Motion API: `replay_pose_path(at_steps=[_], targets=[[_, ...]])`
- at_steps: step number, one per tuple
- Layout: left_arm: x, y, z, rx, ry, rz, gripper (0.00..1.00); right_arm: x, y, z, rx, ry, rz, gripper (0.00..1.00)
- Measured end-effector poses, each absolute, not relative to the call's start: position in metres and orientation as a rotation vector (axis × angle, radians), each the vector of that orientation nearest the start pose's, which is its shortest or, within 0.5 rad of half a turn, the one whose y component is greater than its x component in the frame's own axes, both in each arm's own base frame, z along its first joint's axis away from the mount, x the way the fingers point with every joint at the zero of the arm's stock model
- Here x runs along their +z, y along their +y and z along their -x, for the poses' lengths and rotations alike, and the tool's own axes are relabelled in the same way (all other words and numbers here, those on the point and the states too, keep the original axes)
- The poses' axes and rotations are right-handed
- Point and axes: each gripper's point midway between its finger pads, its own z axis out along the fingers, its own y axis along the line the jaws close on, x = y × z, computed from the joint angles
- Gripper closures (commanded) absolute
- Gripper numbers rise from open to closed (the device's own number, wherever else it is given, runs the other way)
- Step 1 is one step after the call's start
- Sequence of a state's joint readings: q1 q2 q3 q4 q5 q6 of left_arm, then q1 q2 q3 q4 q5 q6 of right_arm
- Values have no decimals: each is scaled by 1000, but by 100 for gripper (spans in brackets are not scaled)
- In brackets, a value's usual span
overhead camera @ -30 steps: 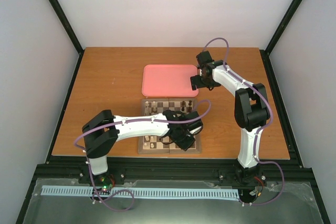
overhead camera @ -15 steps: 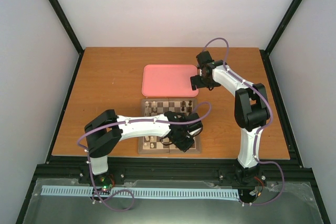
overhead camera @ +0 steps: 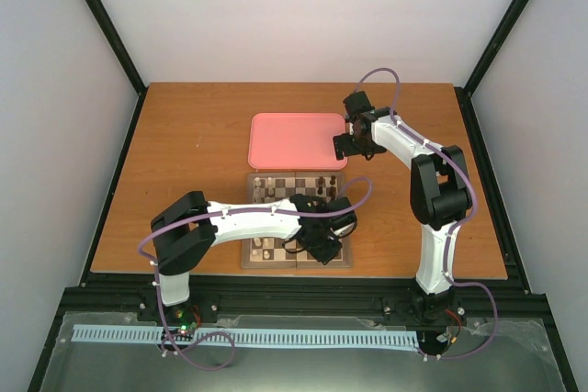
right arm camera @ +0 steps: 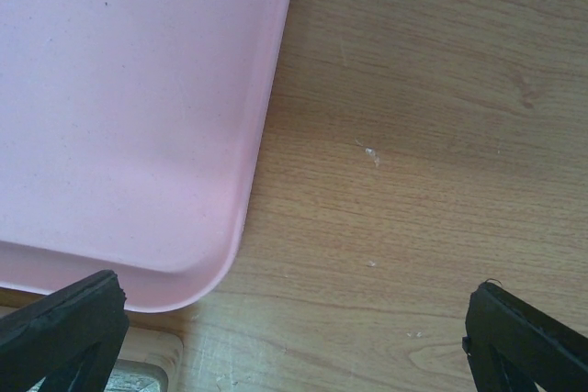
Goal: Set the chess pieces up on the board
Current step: Place the chess piece on the chessboard.
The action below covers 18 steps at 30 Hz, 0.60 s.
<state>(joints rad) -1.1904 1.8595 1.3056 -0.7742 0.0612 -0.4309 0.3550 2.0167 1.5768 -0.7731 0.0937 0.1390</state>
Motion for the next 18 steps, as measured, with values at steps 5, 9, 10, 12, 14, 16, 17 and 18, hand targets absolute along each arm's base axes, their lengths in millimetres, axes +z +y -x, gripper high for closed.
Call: replay_pose_path(at_steps=[5, 9, 10, 12, 14, 16, 17, 18], targets=[[50, -370, -137, -327, 2781, -1123, 86, 72, 147, -444, -4, 2758, 278, 0], [50, -369, -137, -321, 2779, -1123, 84, 72, 147, -443, -4, 2757, 282, 0], [50, -369, -137, -320, 2779, -1124, 84, 72, 147, -443, -4, 2758, 283, 0], [50, -368, -138, -311, 2779, -1127, 83, 72, 147, -443, -4, 2758, 286, 0], [50, -368, -138, -306, 2780, -1127, 82, 72, 147, -443, -4, 2758, 287, 0], [51, -368, -138, -304, 2777, -1129, 81, 72, 148, -443, -2, 2758, 288, 0], [51, -368, -138, -303, 2777, -1129, 80, 72, 148, -443, -1, 2758, 288, 0], [51, -368, -138, -302, 2776, -1130, 79, 72, 148, -443, -1, 2758, 288, 0]])
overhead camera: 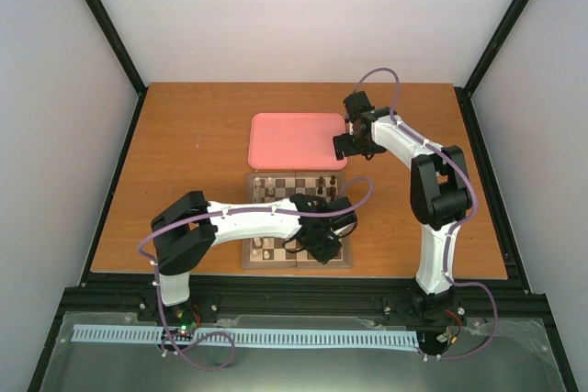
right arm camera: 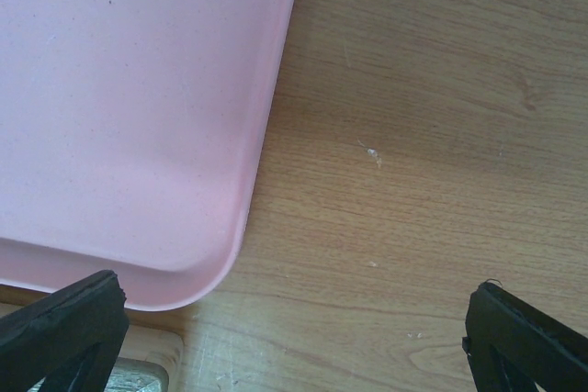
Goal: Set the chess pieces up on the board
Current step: Place the chess piece on the chessboard.
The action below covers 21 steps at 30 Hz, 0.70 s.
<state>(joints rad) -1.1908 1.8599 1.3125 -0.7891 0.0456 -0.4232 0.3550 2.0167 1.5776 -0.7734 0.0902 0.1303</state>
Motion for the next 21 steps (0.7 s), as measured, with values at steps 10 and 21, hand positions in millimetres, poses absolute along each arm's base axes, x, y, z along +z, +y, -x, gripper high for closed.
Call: replay_pose_path(at_steps=[10, 21], targets=[[51, -365, -137, -287, 2780, -1145, 75, 74, 148, -445, 1, 2753, 287, 0], [61, -367, -138, -302, 2754, -1179, 70, 77, 149, -445, 2, 2753, 287, 0]])
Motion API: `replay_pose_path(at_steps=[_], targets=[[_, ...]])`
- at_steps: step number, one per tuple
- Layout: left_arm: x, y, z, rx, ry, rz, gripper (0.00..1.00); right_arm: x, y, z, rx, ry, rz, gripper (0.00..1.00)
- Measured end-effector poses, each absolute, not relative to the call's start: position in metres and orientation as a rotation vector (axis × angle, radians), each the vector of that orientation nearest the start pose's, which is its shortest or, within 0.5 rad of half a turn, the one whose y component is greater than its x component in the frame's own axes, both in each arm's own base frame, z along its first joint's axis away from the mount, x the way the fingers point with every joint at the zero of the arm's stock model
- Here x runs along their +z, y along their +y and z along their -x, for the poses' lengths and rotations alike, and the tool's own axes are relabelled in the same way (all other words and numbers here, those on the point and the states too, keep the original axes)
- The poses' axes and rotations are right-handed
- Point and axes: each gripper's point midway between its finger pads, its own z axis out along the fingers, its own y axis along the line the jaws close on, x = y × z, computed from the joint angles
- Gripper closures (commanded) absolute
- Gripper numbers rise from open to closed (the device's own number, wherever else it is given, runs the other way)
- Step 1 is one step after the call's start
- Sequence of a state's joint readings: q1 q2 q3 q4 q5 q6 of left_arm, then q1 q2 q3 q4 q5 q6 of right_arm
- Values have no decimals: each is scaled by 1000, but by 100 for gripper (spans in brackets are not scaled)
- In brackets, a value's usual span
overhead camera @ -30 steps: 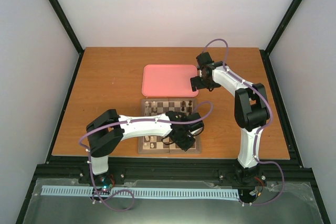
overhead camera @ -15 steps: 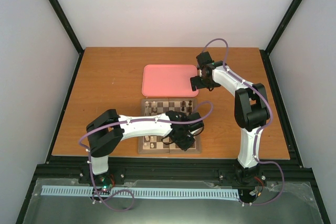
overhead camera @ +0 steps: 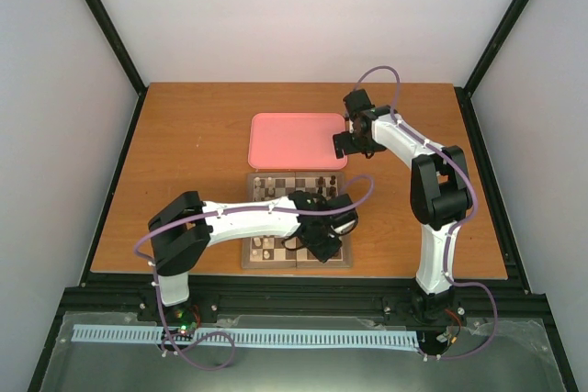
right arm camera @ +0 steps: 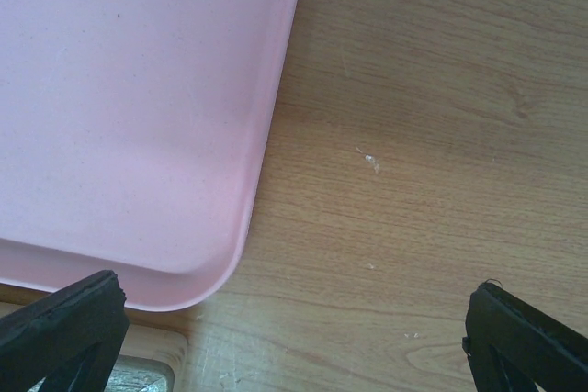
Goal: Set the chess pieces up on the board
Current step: Place the chess piece on the chessboard, then reset both arms
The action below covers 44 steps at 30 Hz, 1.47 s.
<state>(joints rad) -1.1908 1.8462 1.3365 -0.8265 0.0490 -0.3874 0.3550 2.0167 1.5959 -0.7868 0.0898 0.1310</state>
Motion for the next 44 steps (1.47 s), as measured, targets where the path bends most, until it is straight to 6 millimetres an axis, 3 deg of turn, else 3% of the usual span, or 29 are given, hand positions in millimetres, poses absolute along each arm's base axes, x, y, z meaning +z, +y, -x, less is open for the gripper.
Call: replay_pose_path(at_steps=[5, 9, 12, 15, 21, 25, 28, 31, 39, 44], targets=[[71, -372, -139, -325, 2727, -1191, 68, 78, 149, -446, 2, 2752, 286, 0], [81, -371, -139, -330, 2714, -1201, 56, 79, 149, -445, 1, 2753, 286, 0], [96, -371, -141, -337, 2694, -1198, 34, 79, 148, -445, 0, 2757, 287, 0], [121, -373, -145, -349, 2646, -1192, 1, 81, 148, -444, -3, 2762, 287, 0], [189, -374, -158, -380, 2525, -1146, 0, 92, 149, -446, 8, 2755, 275, 0], [225, -365, -172, -375, 2472, -1087, 0, 106, 154, -447, 45, 2736, 270, 0], [242, -347, -191, -354, 2471, -1008, 0, 120, 156, -448, 78, 2713, 256, 0], [257, -318, -227, -317, 2486, -856, 0, 133, 157, -446, 100, 2690, 238, 0], [295, -221, -319, -259, 2488, -396, 0, 158, 157, -444, 125, 2646, 212, 0], [298, -180, -344, -250, 2496, -236, 0, 158, 155, -441, 116, 2658, 209, 0]])
